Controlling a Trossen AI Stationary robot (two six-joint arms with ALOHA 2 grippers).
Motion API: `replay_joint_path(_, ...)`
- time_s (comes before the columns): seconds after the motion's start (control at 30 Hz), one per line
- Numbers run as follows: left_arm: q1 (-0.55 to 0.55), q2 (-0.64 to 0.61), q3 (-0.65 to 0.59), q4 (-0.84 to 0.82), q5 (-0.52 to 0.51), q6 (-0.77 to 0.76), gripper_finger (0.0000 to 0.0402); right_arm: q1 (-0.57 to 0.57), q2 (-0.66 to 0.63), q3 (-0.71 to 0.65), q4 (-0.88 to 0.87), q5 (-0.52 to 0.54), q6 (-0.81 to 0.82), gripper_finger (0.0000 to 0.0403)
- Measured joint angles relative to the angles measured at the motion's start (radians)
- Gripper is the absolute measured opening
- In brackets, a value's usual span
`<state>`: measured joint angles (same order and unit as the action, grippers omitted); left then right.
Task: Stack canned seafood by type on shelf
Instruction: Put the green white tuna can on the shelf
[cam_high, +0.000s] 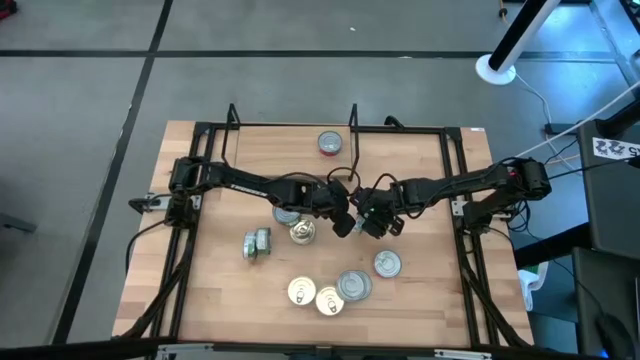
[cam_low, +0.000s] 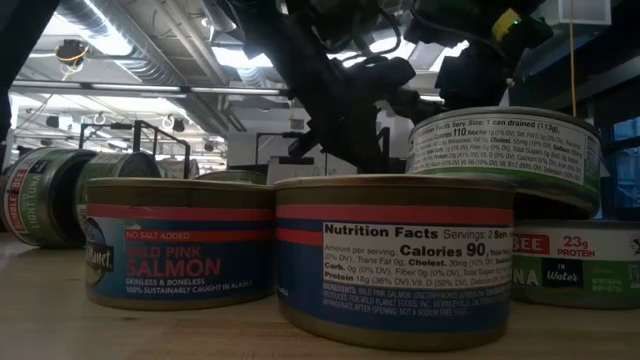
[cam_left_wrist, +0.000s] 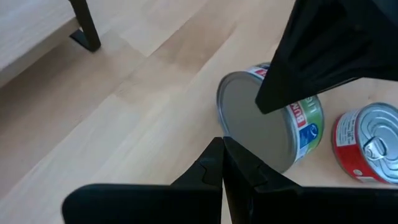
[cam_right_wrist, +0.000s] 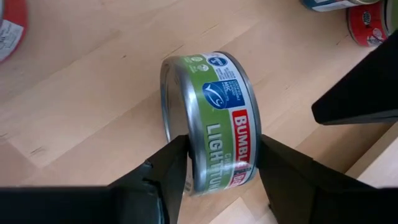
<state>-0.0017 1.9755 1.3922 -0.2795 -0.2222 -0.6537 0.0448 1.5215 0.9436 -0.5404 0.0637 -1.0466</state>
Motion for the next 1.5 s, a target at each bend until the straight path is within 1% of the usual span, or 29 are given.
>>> replay_joint_path(0.27,0.0,-0.004,0.0,0.002,0.0,0.034,0.0,0.0,0.003,0.0,0.001,-0.002,0.013,0.0188)
replay_joint_path(0.4,0.001,-0.041,0.0,-0.01,0.0,0.082,0.0,0.0,0.003,-0.001,0.002,-0.002,0.025,0.0185)
replay_joint_path(0.53,0.001,-0.106,0.0,-0.053,-0.024,0.127,0.0,0.001,0.003,-0.001,0.005,-0.003,0.026,0.0158)
replay_joint_path(0.63,0.001,-0.168,0.0,-0.112,-0.074,0.156,0.0,0.001,0.003,-0.001,0.012,-0.003,0.027,0.0133)
replay_joint_path(0.77,0.002,-0.257,0.0,-0.198,-0.15,0.174,0.0,0.001,0.003,-0.001,0.017,0.006,0.028,0.0131)
replay_joint_path(0.9,0.002,-0.337,0.0,-0.262,-0.209,0.176,0.0,0.002,0.008,0.019,0.005,0.019,0.029,0.0141)
replay_joint_path(1.03,0.002,-0.403,0.0,-0.307,-0.237,0.185,0.0,0.001,0.009,0.075,0.006,0.042,0.029,0.0138)
replay_joint_path(1.17,0.002,-0.458,0.0,-0.325,-0.253,0.232,0.0,0.001,0.008,0.134,0.016,0.108,0.028,0.0134)
replay_joint_path(1.23,0.002,-0.485,0.0,-0.329,-0.256,0.259,0.0,0.001,0.008,0.158,0.051,0.142,0.028,0.0135)
replay_joint_path(1.37,0.005,-0.524,0.0,-0.34,-0.273,0.309,0.0,0.001,0.007,0.174,0.193,0.23,0.019,0.0139)
replay_joint_path(1.5,0.009,-0.551,0.0,-0.346,-0.286,0.362,0.0,-0.013,0.011,0.174,0.366,0.254,0.001,0.014)
